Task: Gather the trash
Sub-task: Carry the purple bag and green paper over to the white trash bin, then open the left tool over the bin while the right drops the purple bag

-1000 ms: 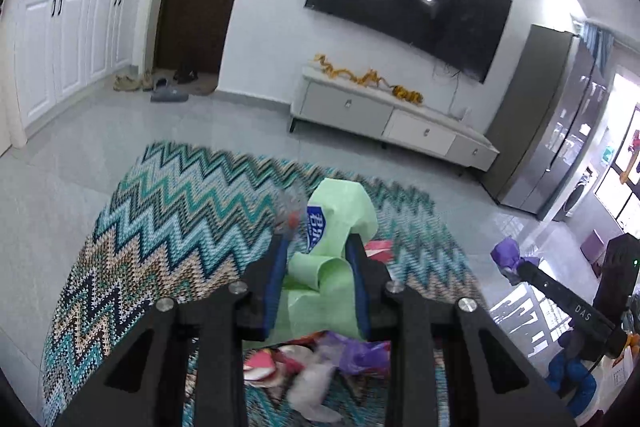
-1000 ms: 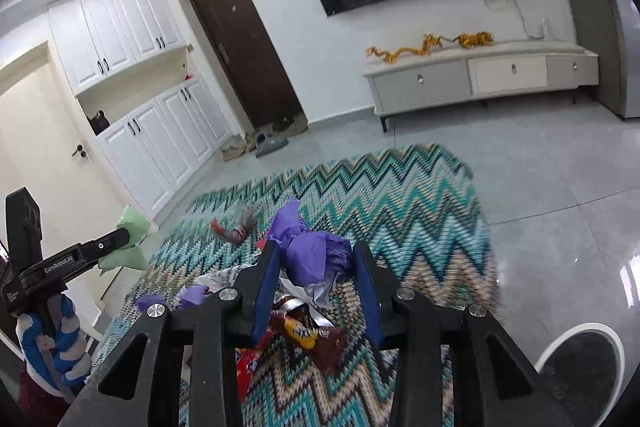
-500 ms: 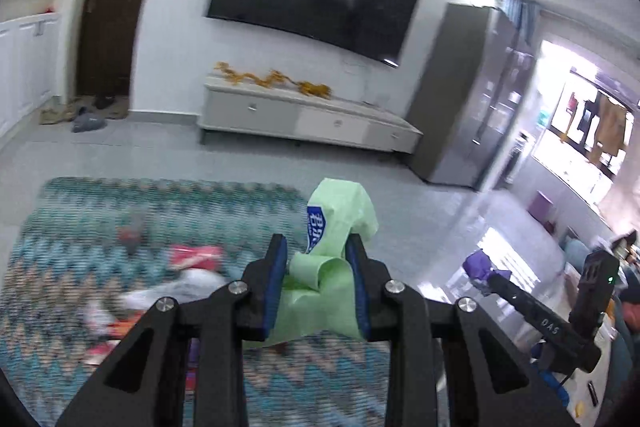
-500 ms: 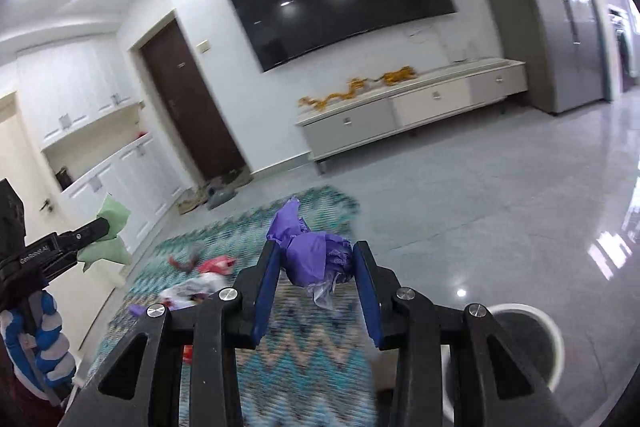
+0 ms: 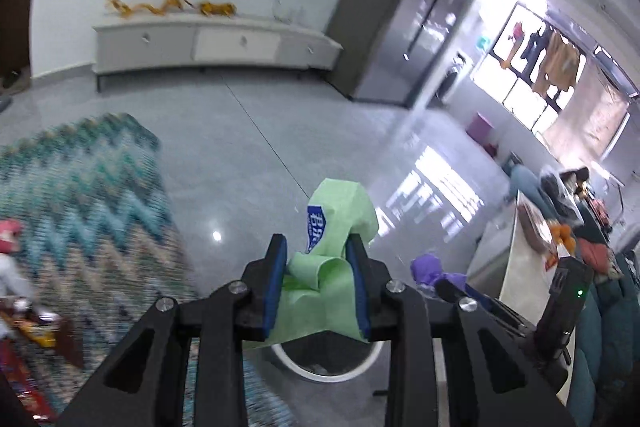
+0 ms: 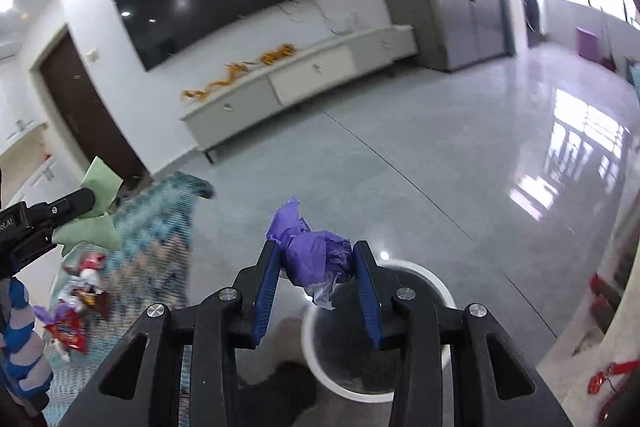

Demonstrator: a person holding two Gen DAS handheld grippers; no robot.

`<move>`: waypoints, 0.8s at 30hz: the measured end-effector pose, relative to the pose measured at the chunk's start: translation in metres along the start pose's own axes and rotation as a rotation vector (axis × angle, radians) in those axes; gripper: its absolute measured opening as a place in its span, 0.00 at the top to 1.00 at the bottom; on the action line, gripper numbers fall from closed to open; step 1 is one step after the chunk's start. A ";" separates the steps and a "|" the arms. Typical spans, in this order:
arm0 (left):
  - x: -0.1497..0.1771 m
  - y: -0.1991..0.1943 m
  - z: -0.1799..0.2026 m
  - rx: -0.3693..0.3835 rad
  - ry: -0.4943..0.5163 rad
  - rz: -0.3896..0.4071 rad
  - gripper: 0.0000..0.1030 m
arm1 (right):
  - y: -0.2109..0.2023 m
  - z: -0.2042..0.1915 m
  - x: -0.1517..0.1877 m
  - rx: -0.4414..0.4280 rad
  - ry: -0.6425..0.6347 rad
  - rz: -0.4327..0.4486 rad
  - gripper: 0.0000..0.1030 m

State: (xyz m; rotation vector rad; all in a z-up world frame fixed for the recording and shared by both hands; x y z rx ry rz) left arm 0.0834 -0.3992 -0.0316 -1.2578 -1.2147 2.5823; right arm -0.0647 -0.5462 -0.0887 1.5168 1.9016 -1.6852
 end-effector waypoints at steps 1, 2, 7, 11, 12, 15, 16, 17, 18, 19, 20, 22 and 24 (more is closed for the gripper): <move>0.003 0.015 0.006 0.015 0.001 -0.029 0.71 | 0.005 0.007 0.002 0.010 0.013 -0.010 0.64; 0.008 0.024 0.012 0.034 -0.002 -0.050 0.71 | 0.010 0.013 0.005 0.022 0.022 -0.022 0.64; 0.017 0.064 0.038 0.120 -0.009 -0.123 0.61 | 0.031 0.040 0.019 0.066 0.056 -0.069 0.62; 0.018 0.091 0.046 0.149 -0.021 -0.159 0.39 | 0.039 0.055 0.024 0.122 0.080 -0.085 0.41; 0.018 0.094 0.047 0.155 -0.024 -0.168 0.39 | 0.037 0.059 0.025 0.137 0.083 -0.083 0.41; 0.019 0.092 0.047 0.153 -0.028 -0.166 0.39 | 0.032 0.063 0.026 0.157 0.087 -0.081 0.41; 0.018 0.086 0.045 0.148 -0.025 -0.153 0.39 | 0.030 0.062 0.025 0.161 0.088 -0.077 0.41; 0.017 0.082 0.045 0.138 -0.019 -0.143 0.39 | 0.027 0.062 0.024 0.163 0.087 -0.072 0.41; 0.016 0.077 0.044 0.123 -0.009 -0.132 0.39 | 0.026 0.063 0.022 0.161 0.086 -0.067 0.41; 0.016 0.071 0.041 0.108 0.001 -0.119 0.39 | 0.024 0.061 0.021 0.158 0.085 -0.062 0.41; 0.015 0.063 0.039 0.092 0.009 -0.104 0.39 | 0.021 0.059 0.020 0.155 0.084 -0.056 0.41; 0.012 0.048 0.037 0.061 0.021 -0.074 0.39 | 0.016 0.052 0.013 0.140 0.077 -0.037 0.41; 0.010 0.027 0.032 0.025 0.035 -0.035 0.39 | 0.011 0.045 0.008 0.126 0.063 -0.020 0.41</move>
Point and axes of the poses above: each gripper's, at about its wrist camera, not at the fingertips, and y roughly the way its jaws point, z to its right, x to its underside, the point moved 7 cm from there along y, roughly the way its jaws point
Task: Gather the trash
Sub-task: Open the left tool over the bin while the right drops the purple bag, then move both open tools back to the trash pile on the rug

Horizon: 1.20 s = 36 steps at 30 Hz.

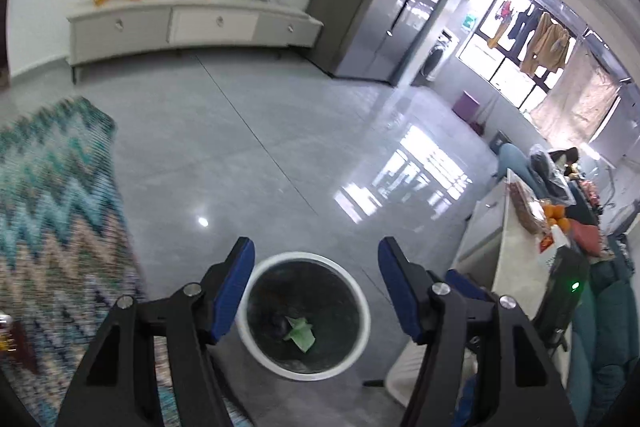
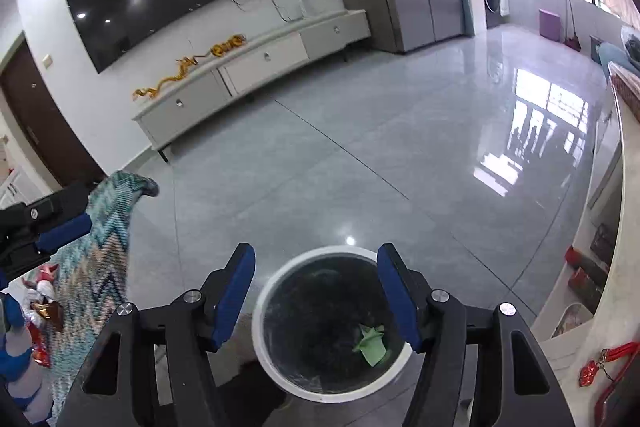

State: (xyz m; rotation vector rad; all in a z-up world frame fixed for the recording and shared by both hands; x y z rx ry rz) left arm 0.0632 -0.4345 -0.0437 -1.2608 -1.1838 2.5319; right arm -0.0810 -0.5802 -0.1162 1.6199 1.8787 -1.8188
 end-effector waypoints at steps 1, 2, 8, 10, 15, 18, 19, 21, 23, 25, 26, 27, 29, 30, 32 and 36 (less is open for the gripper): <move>0.000 -0.006 -0.003 -0.008 0.002 0.012 0.39 | -0.006 -0.005 -0.002 -0.008 -0.009 0.013 0.41; 0.000 -0.017 -0.006 -0.022 0.002 0.030 0.39 | -0.013 -0.010 -0.003 -0.018 -0.017 0.025 0.41; -0.001 -0.088 -0.027 -0.112 0.008 0.140 0.39 | -0.049 -0.045 -0.021 -0.072 -0.071 0.102 0.41; 0.004 -0.116 -0.041 -0.149 0.001 0.181 0.39 | -0.059 -0.058 -0.025 -0.090 -0.091 0.121 0.41; 0.018 -0.173 -0.078 -0.213 -0.044 0.253 0.39 | -0.083 -0.095 -0.028 -0.145 -0.147 0.157 0.41; 0.032 -0.214 -0.107 -0.260 -0.090 0.297 0.39 | -0.096 -0.123 -0.029 -0.181 -0.186 0.178 0.41; 0.035 -0.224 -0.113 -0.274 -0.098 0.310 0.39 | -0.100 -0.131 -0.029 -0.191 -0.197 0.183 0.41; 0.045 -0.256 -0.132 -0.322 -0.120 0.353 0.39 | -0.110 -0.149 -0.030 -0.213 -0.228 0.203 0.41; 0.055 -0.281 -0.148 -0.367 -0.138 0.388 0.39 | -0.117 -0.164 -0.030 -0.230 -0.254 0.217 0.41; 0.067 -0.310 -0.165 -0.422 -0.162 0.423 0.39 | -0.127 -0.182 -0.029 -0.254 -0.287 0.229 0.41; 0.072 -0.320 -0.172 -0.439 -0.171 0.436 0.39 | -0.132 -0.190 -0.028 -0.267 -0.302 0.235 0.41; 0.076 -0.331 -0.181 -0.457 -0.182 0.448 0.39 | -0.137 -0.199 -0.027 -0.278 -0.317 0.240 0.41; 0.088 -0.353 -0.196 -0.503 -0.205 0.475 0.36 | -0.145 -0.215 -0.024 -0.302 -0.348 0.247 0.41; 0.094 -0.362 -0.203 -0.520 -0.215 0.486 0.30 | -0.148 -0.222 -0.023 -0.310 -0.361 0.247 0.41; 0.108 -0.381 -0.217 -0.546 -0.238 0.512 0.28 | -0.151 -0.238 -0.020 -0.325 -0.389 0.242 0.41; 0.135 -0.405 -0.246 -0.596 -0.276 0.535 0.28 | -0.154 -0.267 -0.013 -0.337 -0.445 0.231 0.39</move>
Point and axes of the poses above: each gripper's, at about its wrist camera, not at the fingertips, and y roughly the way its jaws point, z to its right, x to its underside, the point moved 7 cm from there along y, roughly the way its jaws point
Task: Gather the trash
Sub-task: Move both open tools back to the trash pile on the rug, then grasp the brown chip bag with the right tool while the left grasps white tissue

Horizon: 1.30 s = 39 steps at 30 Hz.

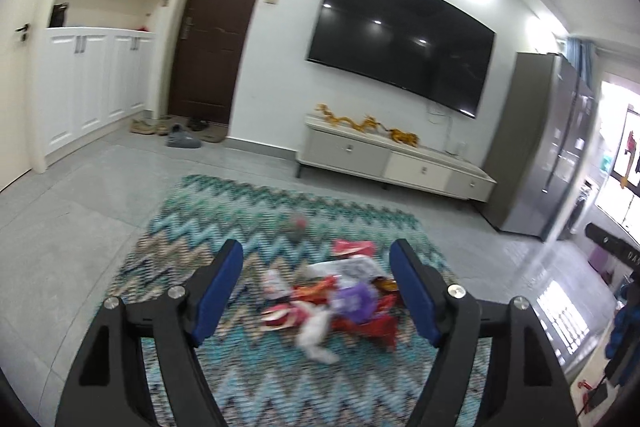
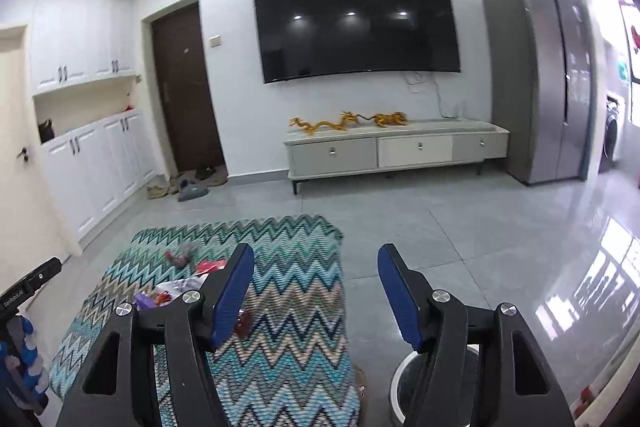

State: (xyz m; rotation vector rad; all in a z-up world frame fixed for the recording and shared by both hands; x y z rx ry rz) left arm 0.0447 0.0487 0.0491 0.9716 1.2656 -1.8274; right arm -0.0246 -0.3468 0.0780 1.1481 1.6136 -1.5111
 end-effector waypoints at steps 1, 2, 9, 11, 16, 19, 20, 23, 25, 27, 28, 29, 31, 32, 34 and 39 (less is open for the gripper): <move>0.003 -0.001 -0.010 -0.010 -0.009 0.001 0.28 | 0.002 -0.006 -0.001 -0.002 -0.013 -0.005 0.39; 0.006 -0.001 -0.022 -0.020 -0.025 -0.003 0.28 | 0.005 -0.015 -0.002 -0.007 -0.029 -0.011 0.39; 0.037 0.006 -0.061 -0.011 -0.092 -0.065 0.28 | 0.024 -0.066 0.001 -0.033 -0.122 -0.051 0.39; 0.046 0.012 -0.062 0.009 -0.097 -0.091 0.28 | 0.035 -0.078 0.005 -0.043 -0.142 -0.072 0.39; 0.066 0.032 -0.049 0.059 -0.075 -0.157 0.28 | 0.062 -0.101 0.025 -0.081 -0.181 -0.135 0.39; 0.083 0.052 -0.034 0.097 -0.040 -0.226 0.28 | 0.084 -0.111 0.041 -0.111 -0.197 -0.186 0.39; 0.088 0.058 -0.029 0.109 -0.032 -0.246 0.28 | 0.093 -0.114 0.048 -0.124 -0.201 -0.206 0.39; 0.105 0.082 -0.017 0.129 -0.014 -0.322 0.28 | 0.117 -0.118 0.068 -0.149 -0.212 -0.262 0.39; 0.115 0.096 -0.009 0.151 -0.004 -0.366 0.31 | 0.138 -0.119 0.086 -0.166 -0.231 -0.311 0.39; 0.124 0.110 -0.003 0.158 0.010 -0.408 0.36 | 0.158 -0.121 0.102 -0.209 -0.230 -0.364 0.39; 0.127 0.116 0.000 0.163 0.014 -0.424 0.39 | 0.165 -0.122 0.107 -0.225 -0.229 -0.380 0.39; 0.130 0.123 0.004 0.165 0.018 -0.443 0.40 | 0.173 -0.125 0.113 -0.242 -0.231 -0.399 0.39; 0.133 0.132 0.006 0.160 0.023 -0.462 0.44 | 0.185 -0.129 0.120 -0.264 -0.251 -0.422 0.39; 0.134 0.137 0.009 0.158 0.027 -0.472 0.45 | 0.191 -0.133 0.124 -0.276 -0.267 -0.431 0.39; 0.135 0.144 0.009 0.151 0.033 -0.483 0.48 | 0.199 -0.138 0.129 -0.296 -0.286 -0.445 0.39; 0.137 0.160 0.011 0.122 0.062 -0.515 0.58 | 0.221 -0.143 0.138 -0.299 -0.332 -0.471 0.48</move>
Point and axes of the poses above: each gripper's, at about its wrist camera, not at the fingertips, and y roughly the way its jaws point, z to its right, x to its underside, the point moved 7 cm from there along y, roughly the way its jaws point
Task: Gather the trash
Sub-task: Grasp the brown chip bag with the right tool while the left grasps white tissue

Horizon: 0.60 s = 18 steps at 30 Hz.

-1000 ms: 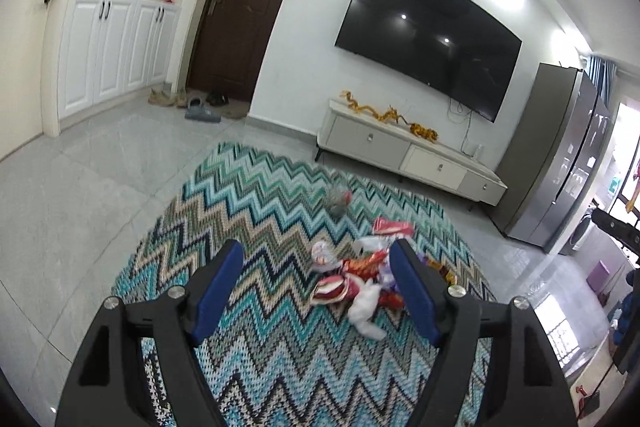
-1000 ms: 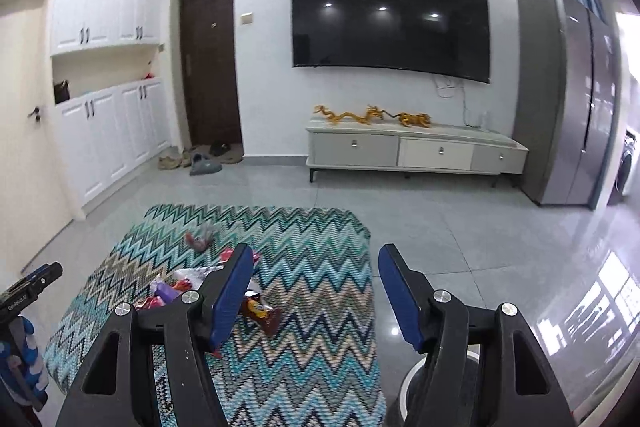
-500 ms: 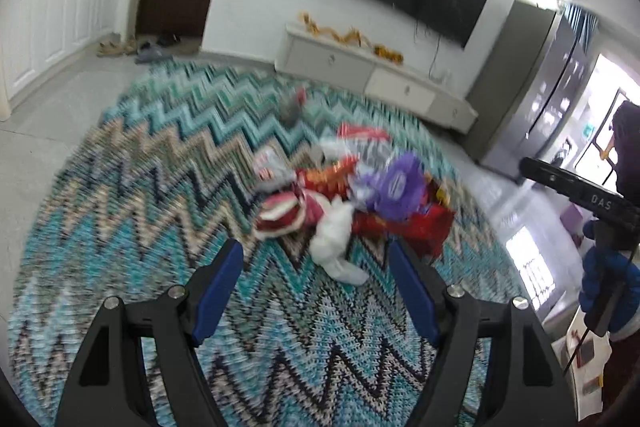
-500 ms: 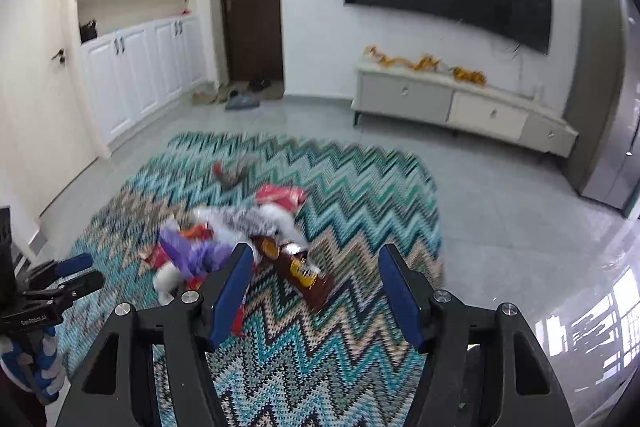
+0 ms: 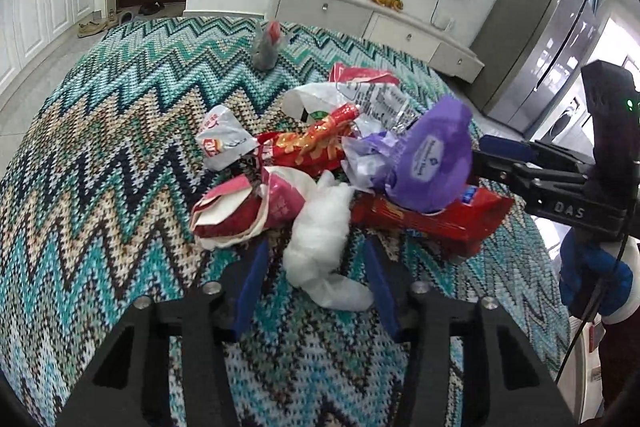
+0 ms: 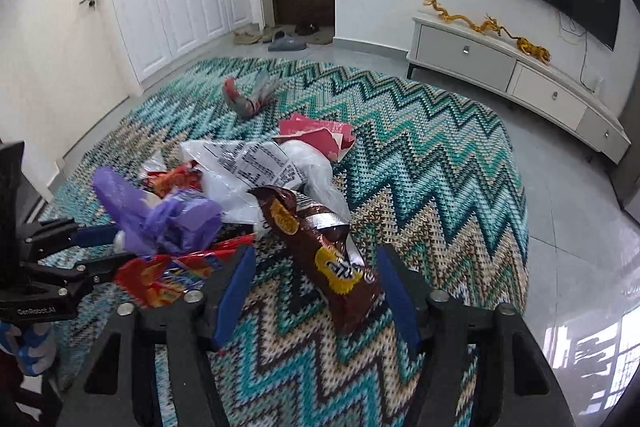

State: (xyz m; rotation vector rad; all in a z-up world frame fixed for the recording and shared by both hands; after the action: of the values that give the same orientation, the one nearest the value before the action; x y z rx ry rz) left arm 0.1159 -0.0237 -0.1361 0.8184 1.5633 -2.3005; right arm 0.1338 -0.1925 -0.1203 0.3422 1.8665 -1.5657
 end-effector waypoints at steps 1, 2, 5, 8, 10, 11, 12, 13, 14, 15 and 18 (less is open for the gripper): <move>-0.001 0.003 0.000 -0.008 0.004 -0.006 0.62 | 0.005 0.002 0.000 0.002 -0.005 -0.010 0.50; -0.001 0.005 0.001 -0.014 0.008 -0.012 0.64 | 0.010 0.004 0.001 0.004 -0.007 -0.020 0.53; 0.000 0.008 0.002 -0.018 0.009 -0.016 0.76 | 0.018 0.009 0.005 -0.009 0.005 -0.039 0.59; 0.000 0.005 0.002 -0.020 0.001 -0.006 0.78 | 0.018 0.011 0.008 -0.016 0.003 -0.038 0.72; 0.002 0.002 0.001 -0.024 -0.004 0.000 0.79 | 0.013 0.010 0.011 -0.032 0.004 -0.025 0.76; 0.002 0.000 0.002 -0.026 -0.005 0.005 0.79 | 0.010 0.009 0.012 -0.037 0.002 -0.020 0.77; 0.002 -0.002 0.002 -0.026 -0.007 0.009 0.79 | 0.006 0.008 0.014 -0.039 0.000 -0.011 0.79; 0.002 -0.004 0.003 -0.027 -0.007 0.014 0.79 | 0.003 0.008 0.015 -0.041 0.001 -0.005 0.79; 0.003 -0.007 0.003 -0.028 -0.008 0.019 0.79 | 0.000 0.008 0.016 -0.045 0.006 0.002 0.80; 0.003 -0.009 0.004 -0.029 -0.009 0.023 0.79 | -0.006 0.008 0.017 -0.049 0.014 0.013 0.81; 0.006 -0.019 0.006 -0.033 -0.016 0.035 0.79 | -0.018 0.009 0.020 -0.056 0.035 0.035 0.86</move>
State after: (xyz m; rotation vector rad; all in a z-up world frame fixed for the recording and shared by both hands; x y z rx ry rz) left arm 0.0998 -0.0205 -0.1235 0.8115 1.5634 -2.2454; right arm 0.1109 -0.2101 -0.1198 0.3776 1.9165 -1.4904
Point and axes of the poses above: each gripper's, at about its wrist camera, not at the fingertips, and y roughly the way its jaws point, z to its right, x to its underside, the point moved 7 cm from there along y, roughly the way its jaws point
